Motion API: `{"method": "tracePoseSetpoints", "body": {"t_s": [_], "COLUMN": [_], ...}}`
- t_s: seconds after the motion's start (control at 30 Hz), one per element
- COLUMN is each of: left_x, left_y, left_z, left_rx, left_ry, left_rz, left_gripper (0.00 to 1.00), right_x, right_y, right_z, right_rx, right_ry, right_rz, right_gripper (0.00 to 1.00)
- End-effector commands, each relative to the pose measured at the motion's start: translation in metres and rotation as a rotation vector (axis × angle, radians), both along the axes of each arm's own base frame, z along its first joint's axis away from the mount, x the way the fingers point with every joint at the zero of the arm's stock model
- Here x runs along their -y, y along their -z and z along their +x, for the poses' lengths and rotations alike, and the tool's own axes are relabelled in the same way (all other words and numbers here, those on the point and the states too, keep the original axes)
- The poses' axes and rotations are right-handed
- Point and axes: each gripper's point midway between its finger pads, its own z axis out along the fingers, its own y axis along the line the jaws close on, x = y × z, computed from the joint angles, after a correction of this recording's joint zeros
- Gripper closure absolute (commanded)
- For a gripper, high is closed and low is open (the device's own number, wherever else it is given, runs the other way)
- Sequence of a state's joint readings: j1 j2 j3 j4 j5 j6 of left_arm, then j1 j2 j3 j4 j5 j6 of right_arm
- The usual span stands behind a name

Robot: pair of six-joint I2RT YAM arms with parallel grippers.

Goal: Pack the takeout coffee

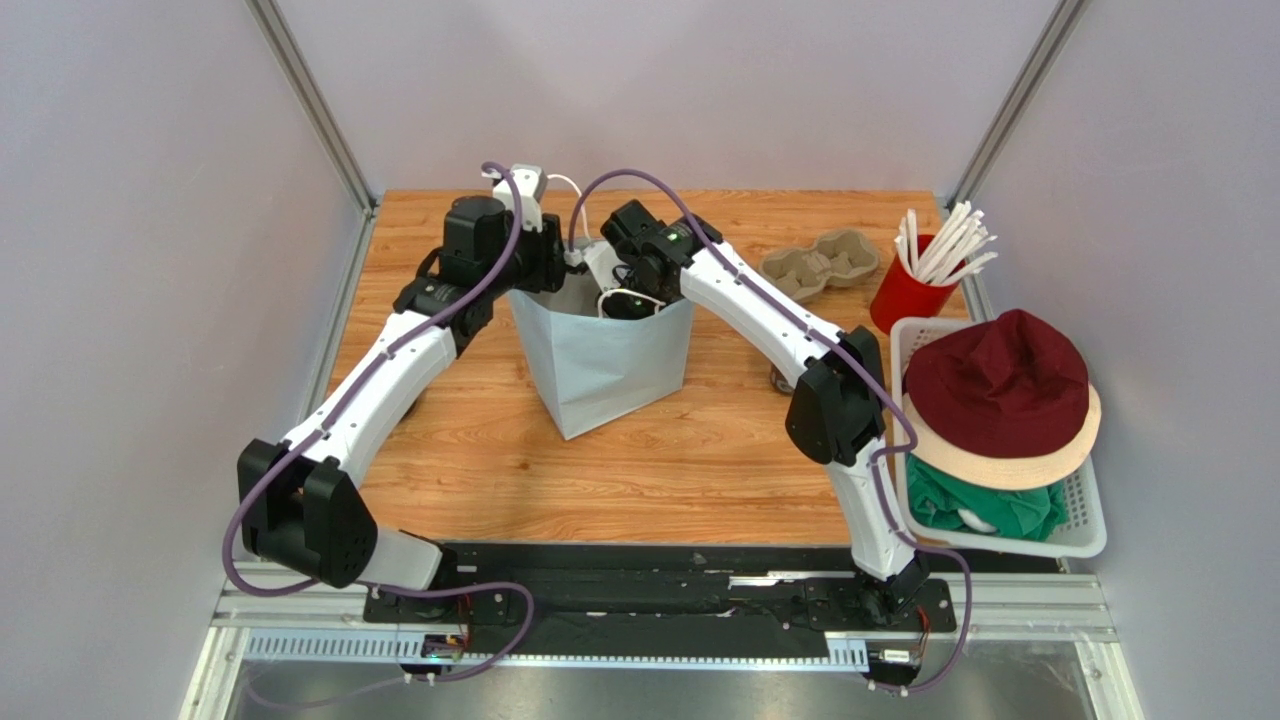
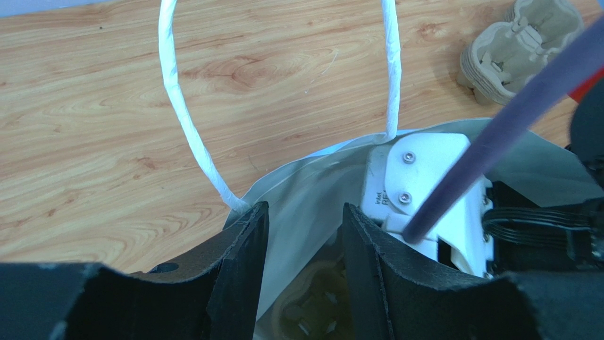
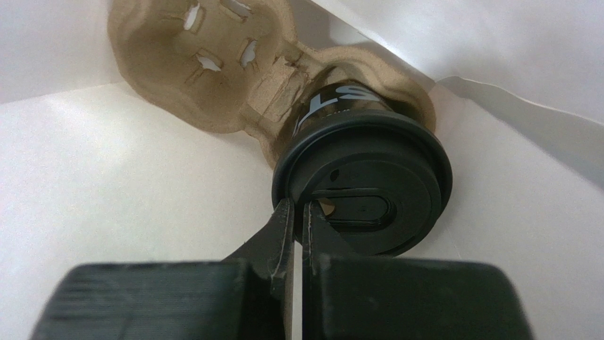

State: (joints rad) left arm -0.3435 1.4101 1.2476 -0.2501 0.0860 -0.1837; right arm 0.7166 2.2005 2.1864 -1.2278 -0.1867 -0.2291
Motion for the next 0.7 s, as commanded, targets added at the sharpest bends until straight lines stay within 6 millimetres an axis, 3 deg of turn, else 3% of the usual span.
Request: {"method": "tracePoseSetpoints", "body": {"t_s": [0.0,0.67], "left_x": [-0.008,0.006], "left_y": [-0.02,-0.023], "left_z": [-0.008,-0.022], "left_rx": [0.067,0.091], "left_ry": [0.008,0.125], "left_rz": [0.023,0.011], "left_gripper": [0.47,0.48], "right_x": [0.018,0.029], "right_y": [0.023,0.095], "right_z": [-0.015,-0.054], "right_rx": [-0.073,-0.195], "right_ry": [0.018,-0.001], "right_rz": [-0.081,-0.189], "right_gripper": [1.0,1.0]}}
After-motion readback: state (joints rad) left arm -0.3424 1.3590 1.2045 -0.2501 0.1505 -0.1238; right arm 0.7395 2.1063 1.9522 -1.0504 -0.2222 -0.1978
